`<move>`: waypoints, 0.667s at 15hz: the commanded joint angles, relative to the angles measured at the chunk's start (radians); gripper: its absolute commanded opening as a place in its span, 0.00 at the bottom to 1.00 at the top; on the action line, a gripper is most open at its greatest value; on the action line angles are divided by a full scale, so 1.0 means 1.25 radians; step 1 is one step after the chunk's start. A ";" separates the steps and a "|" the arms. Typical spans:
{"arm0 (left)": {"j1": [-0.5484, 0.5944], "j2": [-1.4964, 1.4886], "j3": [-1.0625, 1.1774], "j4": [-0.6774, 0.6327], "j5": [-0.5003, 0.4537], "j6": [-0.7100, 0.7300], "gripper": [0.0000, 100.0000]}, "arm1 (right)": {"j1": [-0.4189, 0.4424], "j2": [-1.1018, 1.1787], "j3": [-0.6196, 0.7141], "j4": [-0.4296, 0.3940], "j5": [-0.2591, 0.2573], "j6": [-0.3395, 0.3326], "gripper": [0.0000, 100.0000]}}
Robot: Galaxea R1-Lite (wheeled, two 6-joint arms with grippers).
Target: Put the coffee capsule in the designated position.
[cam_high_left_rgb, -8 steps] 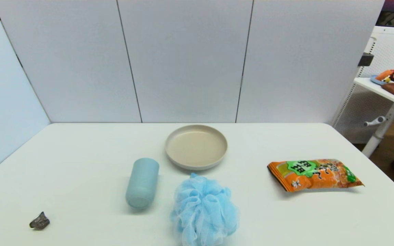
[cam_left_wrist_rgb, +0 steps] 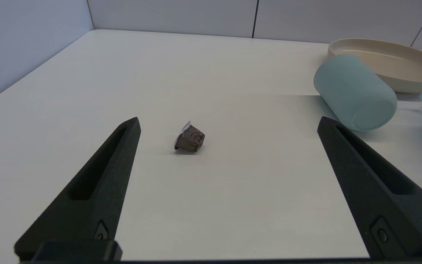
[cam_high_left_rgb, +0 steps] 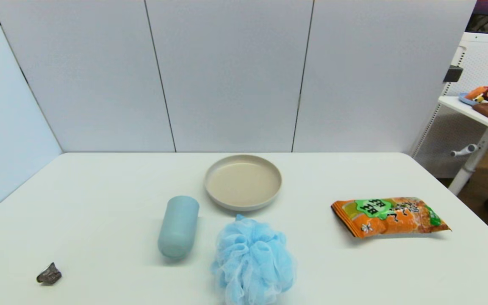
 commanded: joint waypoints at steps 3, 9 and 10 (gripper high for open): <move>0.002 0.033 0.012 0.002 0.002 -0.004 1.00 | 0.000 0.001 0.000 0.000 0.000 0.000 1.00; 0.002 0.455 -0.255 0.095 0.048 0.055 1.00 | 0.000 0.001 0.000 0.000 0.000 0.000 1.00; 0.003 0.515 -0.310 0.140 0.053 0.073 1.00 | 0.000 0.001 0.000 0.000 0.000 0.000 1.00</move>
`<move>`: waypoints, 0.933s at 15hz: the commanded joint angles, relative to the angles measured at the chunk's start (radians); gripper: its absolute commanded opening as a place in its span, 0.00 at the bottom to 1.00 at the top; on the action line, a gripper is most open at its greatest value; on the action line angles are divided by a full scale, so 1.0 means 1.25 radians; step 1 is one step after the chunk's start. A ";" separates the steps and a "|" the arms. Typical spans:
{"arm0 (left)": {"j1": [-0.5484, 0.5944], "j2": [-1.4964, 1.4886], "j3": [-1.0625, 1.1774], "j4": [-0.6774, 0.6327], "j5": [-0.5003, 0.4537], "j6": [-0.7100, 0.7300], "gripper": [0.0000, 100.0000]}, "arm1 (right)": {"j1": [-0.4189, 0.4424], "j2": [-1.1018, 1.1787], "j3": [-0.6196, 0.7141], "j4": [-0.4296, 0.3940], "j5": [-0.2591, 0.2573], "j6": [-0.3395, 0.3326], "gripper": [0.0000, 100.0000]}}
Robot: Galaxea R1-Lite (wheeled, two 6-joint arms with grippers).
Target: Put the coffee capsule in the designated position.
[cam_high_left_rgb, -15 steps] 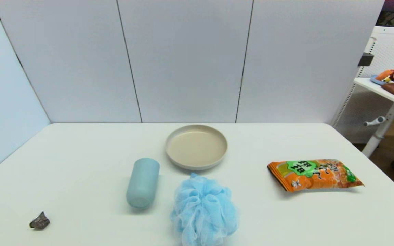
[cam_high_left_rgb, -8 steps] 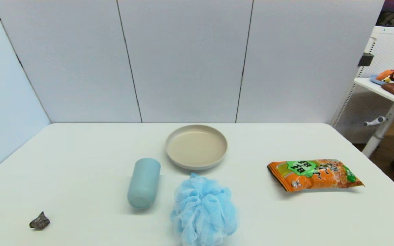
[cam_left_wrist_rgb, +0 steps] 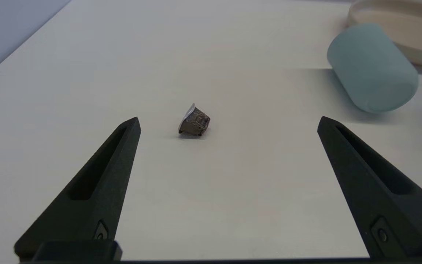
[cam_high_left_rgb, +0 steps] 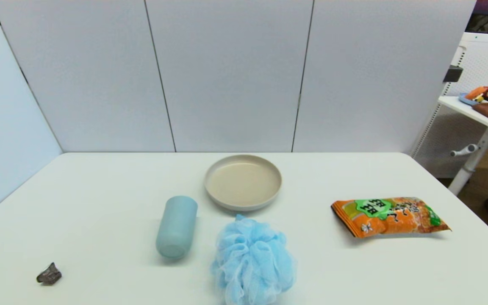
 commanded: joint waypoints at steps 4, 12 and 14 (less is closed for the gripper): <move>0.015 0.502 -0.542 0.495 0.036 0.146 1.00 | 0.000 0.001 0.000 0.000 0.000 0.000 1.00; 0.120 0.730 -0.769 0.819 0.022 0.372 1.00 | 0.000 0.001 0.000 0.000 0.000 0.000 1.00; 0.120 0.790 -0.790 0.835 0.019 0.401 1.00 | 0.000 0.001 0.000 0.000 0.000 0.000 1.00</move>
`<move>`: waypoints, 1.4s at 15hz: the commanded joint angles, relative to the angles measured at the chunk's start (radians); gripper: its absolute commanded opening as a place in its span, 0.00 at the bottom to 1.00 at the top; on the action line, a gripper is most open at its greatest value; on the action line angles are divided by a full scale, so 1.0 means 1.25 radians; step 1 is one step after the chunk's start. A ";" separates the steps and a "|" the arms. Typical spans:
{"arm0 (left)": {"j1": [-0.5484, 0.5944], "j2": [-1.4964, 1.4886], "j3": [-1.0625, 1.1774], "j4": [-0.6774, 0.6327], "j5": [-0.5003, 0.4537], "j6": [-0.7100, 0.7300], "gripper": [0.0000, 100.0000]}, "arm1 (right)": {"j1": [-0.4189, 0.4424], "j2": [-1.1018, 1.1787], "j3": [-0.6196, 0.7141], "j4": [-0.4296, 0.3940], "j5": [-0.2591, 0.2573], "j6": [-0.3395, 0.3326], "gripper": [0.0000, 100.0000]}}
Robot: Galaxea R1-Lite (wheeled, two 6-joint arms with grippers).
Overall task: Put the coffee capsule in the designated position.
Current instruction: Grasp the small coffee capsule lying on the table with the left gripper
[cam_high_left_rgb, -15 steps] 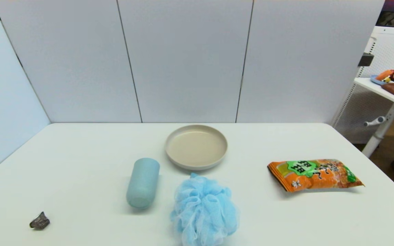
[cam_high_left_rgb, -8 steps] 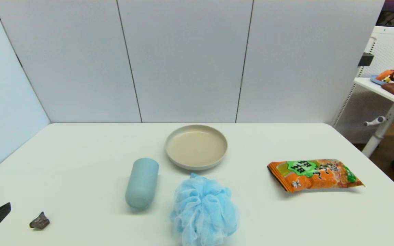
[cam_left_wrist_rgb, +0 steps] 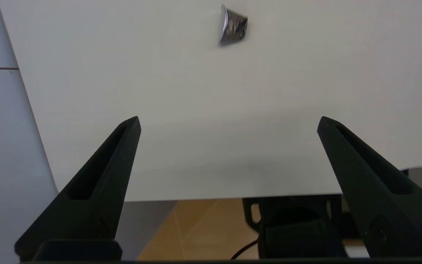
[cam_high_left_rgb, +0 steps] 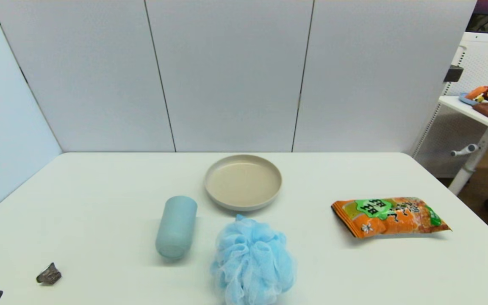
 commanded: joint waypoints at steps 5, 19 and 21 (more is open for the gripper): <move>0.018 0.256 -0.060 0.038 -0.008 0.069 1.00 | 0.000 0.001 0.000 0.000 0.000 0.001 1.00; 0.002 0.394 0.034 -0.157 -0.008 0.014 1.00 | 0.000 0.001 0.000 0.000 0.000 0.001 1.00; 0.002 0.413 0.033 -0.161 -0.007 0.016 1.00 | 0.000 0.001 0.000 0.000 0.000 0.001 1.00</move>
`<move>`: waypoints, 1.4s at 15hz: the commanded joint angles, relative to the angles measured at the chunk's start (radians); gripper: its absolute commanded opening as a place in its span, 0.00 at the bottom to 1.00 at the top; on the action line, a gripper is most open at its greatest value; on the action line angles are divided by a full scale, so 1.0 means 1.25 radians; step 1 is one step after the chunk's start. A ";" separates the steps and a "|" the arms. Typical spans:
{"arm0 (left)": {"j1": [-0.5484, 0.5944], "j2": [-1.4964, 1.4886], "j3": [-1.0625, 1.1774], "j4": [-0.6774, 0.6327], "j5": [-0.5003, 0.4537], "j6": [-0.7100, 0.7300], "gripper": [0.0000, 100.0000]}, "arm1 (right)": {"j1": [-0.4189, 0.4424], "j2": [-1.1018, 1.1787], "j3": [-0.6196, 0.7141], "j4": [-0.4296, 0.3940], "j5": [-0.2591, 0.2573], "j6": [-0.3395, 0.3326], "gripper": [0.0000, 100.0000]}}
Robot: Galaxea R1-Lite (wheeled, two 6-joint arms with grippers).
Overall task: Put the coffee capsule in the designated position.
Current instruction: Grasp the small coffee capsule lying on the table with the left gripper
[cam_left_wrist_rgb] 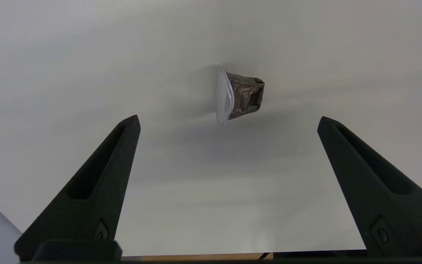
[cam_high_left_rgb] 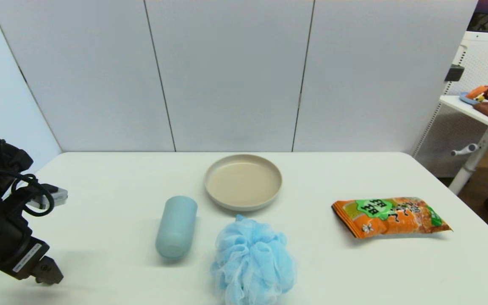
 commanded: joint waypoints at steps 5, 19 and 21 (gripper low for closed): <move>0.014 0.054 -0.004 -0.024 0.002 0.063 1.00 | 0.000 0.001 0.000 0.000 0.000 0.000 1.00; 0.027 0.101 -0.004 -0.059 0.002 0.122 1.00 | 0.000 0.001 0.000 0.000 0.000 0.000 1.00; 0.027 0.101 -0.004 -0.059 -0.001 0.122 1.00 | 0.000 0.001 0.000 0.000 0.000 0.000 1.00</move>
